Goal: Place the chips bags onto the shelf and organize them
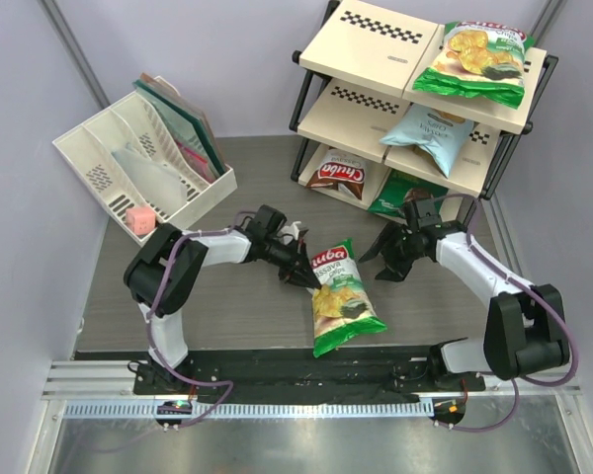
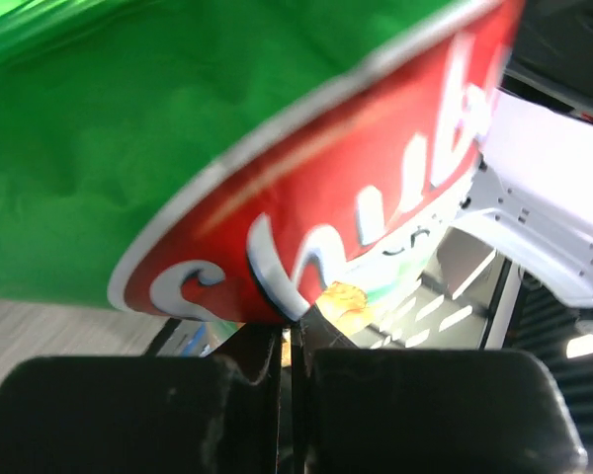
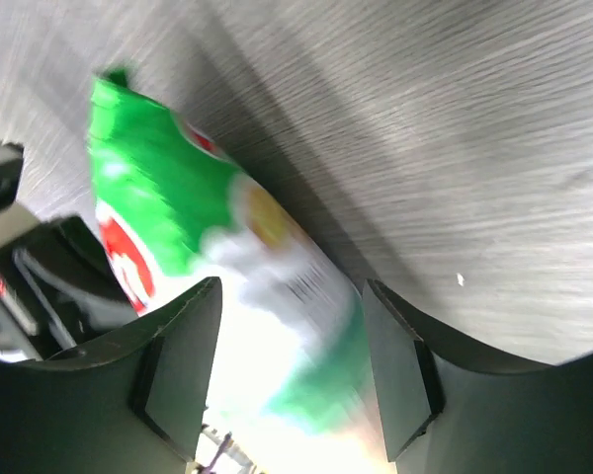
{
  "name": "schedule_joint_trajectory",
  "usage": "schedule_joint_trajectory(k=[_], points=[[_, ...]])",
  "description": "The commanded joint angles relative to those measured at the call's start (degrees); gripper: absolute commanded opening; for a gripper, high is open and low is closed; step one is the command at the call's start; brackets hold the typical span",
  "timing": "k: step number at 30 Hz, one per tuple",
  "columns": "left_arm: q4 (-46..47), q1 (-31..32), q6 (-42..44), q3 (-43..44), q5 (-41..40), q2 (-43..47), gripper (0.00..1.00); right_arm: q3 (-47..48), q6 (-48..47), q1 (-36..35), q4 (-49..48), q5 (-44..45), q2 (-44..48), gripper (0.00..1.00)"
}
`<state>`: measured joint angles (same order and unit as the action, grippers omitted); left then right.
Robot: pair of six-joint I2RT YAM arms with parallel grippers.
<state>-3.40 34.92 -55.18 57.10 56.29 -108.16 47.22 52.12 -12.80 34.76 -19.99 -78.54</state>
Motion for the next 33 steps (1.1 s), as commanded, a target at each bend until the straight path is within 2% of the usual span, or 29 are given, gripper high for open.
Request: schedule_joint_trajectory(k=[1, 2, 5, 10, 17, 20, 25, 26, 29, 33], points=[[-9.6, -3.8, 6.7, -1.0, -9.5, 1.4, 0.04, 4.5, -7.7, 1.5, 7.6, 1.5, 4.4, 0.65], [-11.6, -3.8, 8.2, -0.2, -8.7, 1.0, 0.21, 4.9, -8.2, 1.5, 7.7, 1.2, 4.3, 0.65], [-14.6, -3.7, 10.4, 0.3, -7.0, 0.8, 0.56, 5.1, -7.8, 1.5, 6.6, -0.9, 3.3, 0.64], [-13.7, -3.7, 10.0, -0.2, -8.0, 0.7, 0.72, 4.3, -6.0, 1.3, 2.5, -3.0, 3.9, 0.63], [-6.4, -3.7, 6.6, -2.2, -7.8, -2.1, 0.74, 2.4, -3.2, -2.0, -3.3, -5.8, 2.3, 0.61], [-0.4, -3.7, 3.7, -3.6, -7.6, -2.8, 0.75, 0.9, -0.1, -3.5, -7.2, -7.0, 1.2, 0.61], [15.3, -3.6, -3.6, -8.2, -7.3, -6.4, 0.75, -2.4, 1.8, -6.2, -10.6, -7.9, -1.4, 0.61], [23.4, -3.6, -8.0, -9.3, -7.2, -7.1, 0.75, -3.1, 1.7, -6.4, -10.7, -7.9, -1.5, 0.61], [39.1, -3.5, -17.0, -13.1, -7.7, -9.6, 0.75, -4.2, 1.5, -6.6, -10.7, -8.6, -2.3, 0.60], [44.4, -2.3, -19.6, -13.2, -8.7, -11.3, 0.74, -4.8, 1.4, -6.9, -10.6, -8.9, -3.2, 0.59]])
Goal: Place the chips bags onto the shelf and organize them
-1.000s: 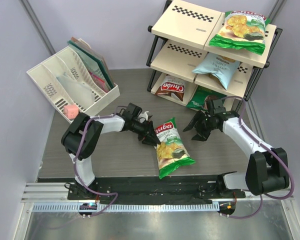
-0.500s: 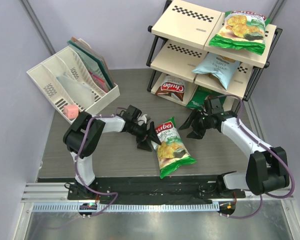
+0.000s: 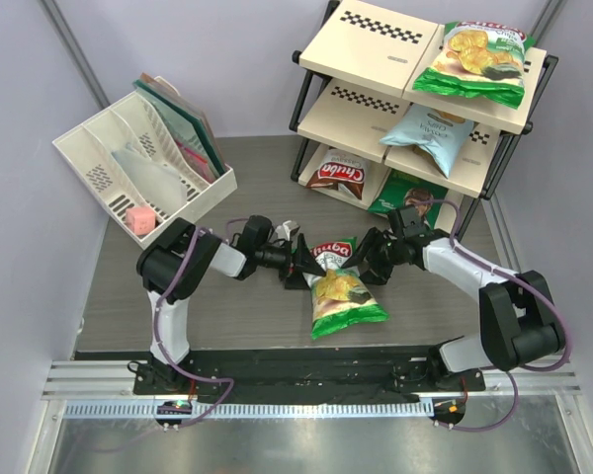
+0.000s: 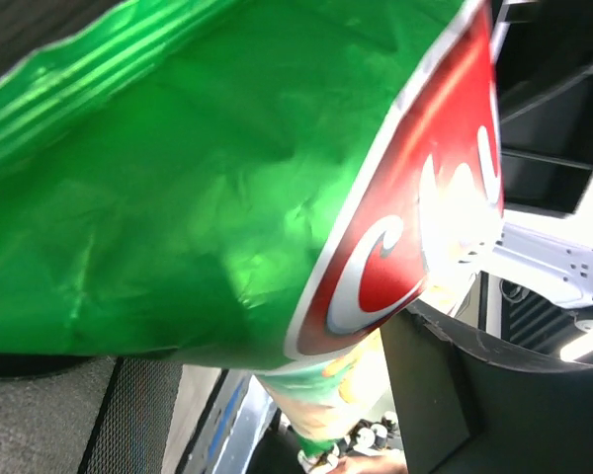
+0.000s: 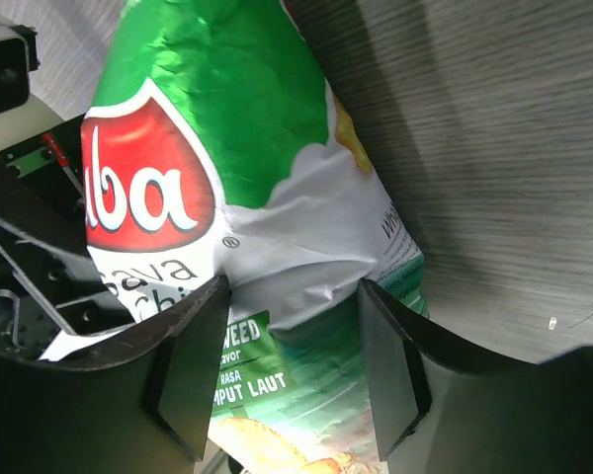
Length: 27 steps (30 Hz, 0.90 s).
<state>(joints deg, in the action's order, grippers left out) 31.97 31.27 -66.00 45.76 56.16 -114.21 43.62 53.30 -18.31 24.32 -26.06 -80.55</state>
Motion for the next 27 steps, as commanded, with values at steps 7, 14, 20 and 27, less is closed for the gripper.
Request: schedule_joint_trajectory(k=[7, 14, 20, 27], points=[[11.3, 3.8, -9.9, -0.6, -9.1, -4.5, 0.63, -0.7, -0.8, -2.4, -0.1, -3.7, -4.8, 0.58], [13.0, 4.0, -11.9, -1.9, -9.6, -1.5, 0.31, -1.1, -0.7, -2.4, -1.4, -4.4, -5.6, 0.58], [10.8, 3.5, -11.6, -3.5, -10.7, 1.5, 0.04, 0.2, -0.9, -2.3, -1.0, -5.5, -5.1, 0.60], [-9.7, -1.5, -1.9, -4.8, -19.5, 12.1, 0.00, 6.5, -8.8, 1.0, 11.0, -2.2, -0.8, 0.64]])
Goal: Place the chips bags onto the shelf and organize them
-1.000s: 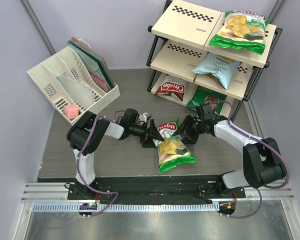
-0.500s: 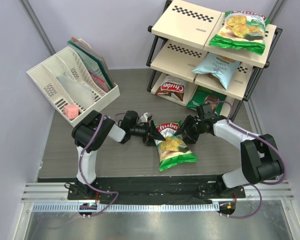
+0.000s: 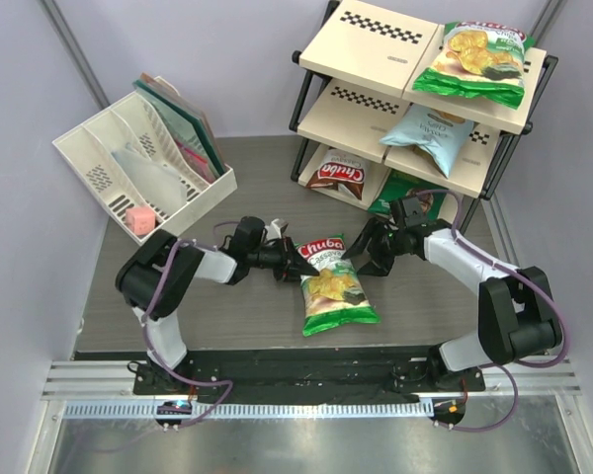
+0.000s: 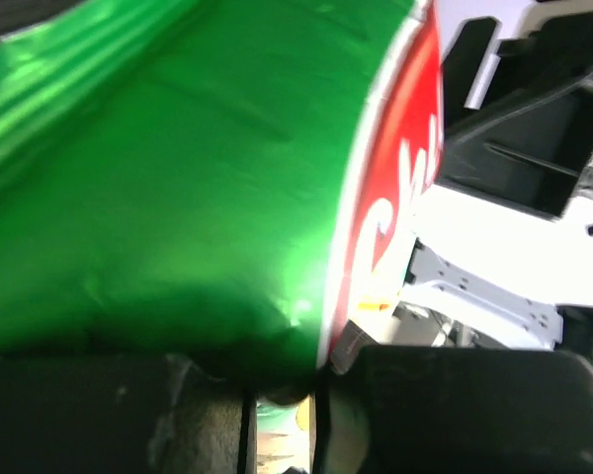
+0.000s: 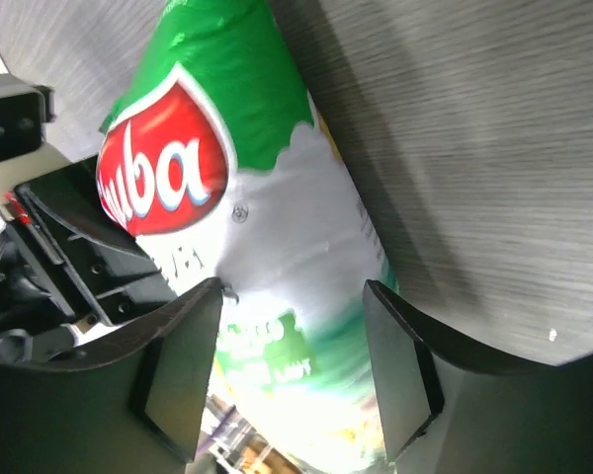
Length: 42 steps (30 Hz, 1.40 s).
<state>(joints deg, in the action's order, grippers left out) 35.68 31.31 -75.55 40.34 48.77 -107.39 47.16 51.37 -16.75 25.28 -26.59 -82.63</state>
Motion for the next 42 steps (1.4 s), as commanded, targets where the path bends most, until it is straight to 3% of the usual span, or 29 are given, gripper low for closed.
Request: schedule_joint_trajectory(k=[1, 7, 17, 26, 34, 42], points=[[-18.4, -2.1, 8.6, 1.3, -15.3, 7.2, 0.00, 4.4, -8.1, -0.1, 12.9, -0.8, 2.3, 0.65], [-28.6, -5.3, 10.4, 2.3, -23.8, 11.2, 0.00, 7.1, -11.8, 0.4, 19.6, 1.0, 6.7, 0.69], [-42.9, -7.6, 10.3, 2.9, -38.2, 18.8, 0.00, 6.3, -9.8, 0.4, 17.7, 0.7, 10.6, 0.73], [-41.6, -7.4, 10.0, 6.6, -36.2, 15.2, 0.00, 12.3, -12.4, 2.4, 26.9, -0.1, 15.7, 0.75], [-39.5, -4.0, 7.3, 14.6, -33.1, 8.4, 0.00, 5.7, -5.9, -2.1, 19.3, 1.4, 19.7, 0.77], [-40.8, -2.7, 2.6, 17.0, -32.3, 10.4, 0.00, -0.7, -2.4, -9.1, 9.8, 8.0, 17.7, 0.82]])
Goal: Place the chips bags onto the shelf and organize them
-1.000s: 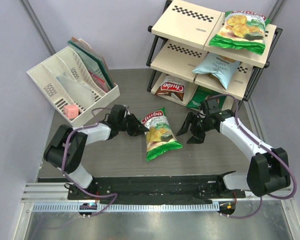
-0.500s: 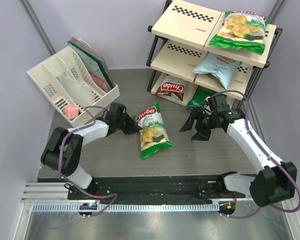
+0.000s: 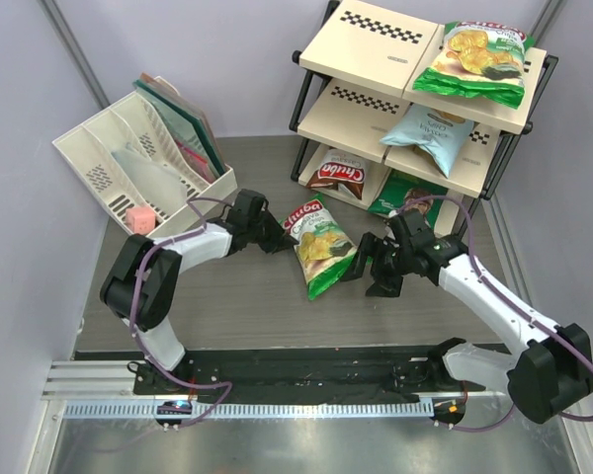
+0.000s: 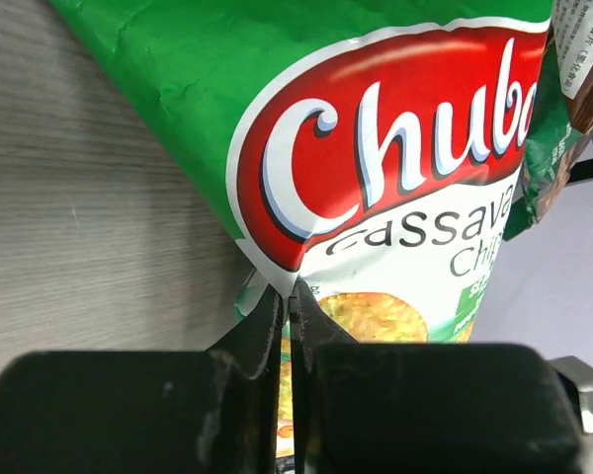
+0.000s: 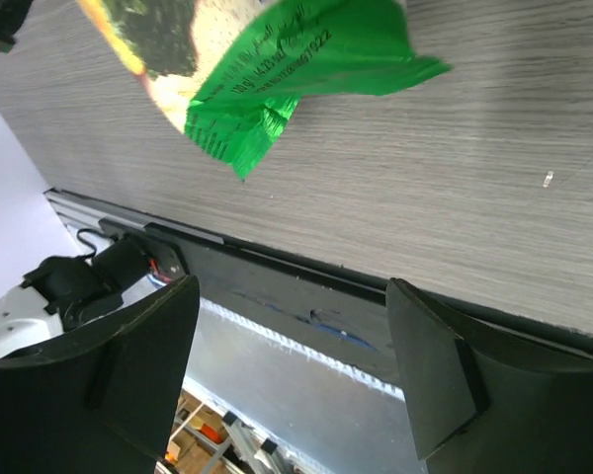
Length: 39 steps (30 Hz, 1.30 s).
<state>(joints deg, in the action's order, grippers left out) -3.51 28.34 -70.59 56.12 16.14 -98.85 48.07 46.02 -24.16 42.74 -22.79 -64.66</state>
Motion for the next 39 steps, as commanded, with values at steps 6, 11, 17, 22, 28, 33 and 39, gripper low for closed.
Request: schedule_joint_trajectory(k=[6, 11, 17, 22, 28, 33, 39], points=[[-2.6, 0.6, -4.0, 0.1, 2.4, 4.2, 0.00, -4.8, 5.0, -2.5, -16.1, 7.0, -2.3, 0.85], [-2.1, 0.8, -5.2, 0.2, 3.5, 4.8, 0.00, -6.6, 8.0, -3.6, -22.9, 8.2, -4.5, 0.88], [-2.0, 1.3, -6.2, 0.7, 4.9, 5.2, 0.00, -7.7, 11.4, -4.7, -27.2, 11.1, -5.0, 0.90], [-1.9, 1.5, -7.4, -0.6, 5.1, 6.0, 0.00, -9.1, 15.1, -5.4, -29.8, 14.2, -5.6, 0.91], [-0.9, 2.2, -9.4, -1.6, 5.8, 6.9, 0.00, -10.0, 19.1, -7.1, -30.6, 17.9, -6.9, 0.92], [-0.8, 3.1, -10.5, -2.5, 7.5, 6.9, 0.00, -10.7, 22.5, -7.7, -33.2, 24.6, -5.2, 0.92], [-0.3, 3.1, -12.4, -4.3, 8.6, 7.7, 0.00, -11.8, 25.0, -8.4, -37.9, 27.4, -6.3, 0.92]])
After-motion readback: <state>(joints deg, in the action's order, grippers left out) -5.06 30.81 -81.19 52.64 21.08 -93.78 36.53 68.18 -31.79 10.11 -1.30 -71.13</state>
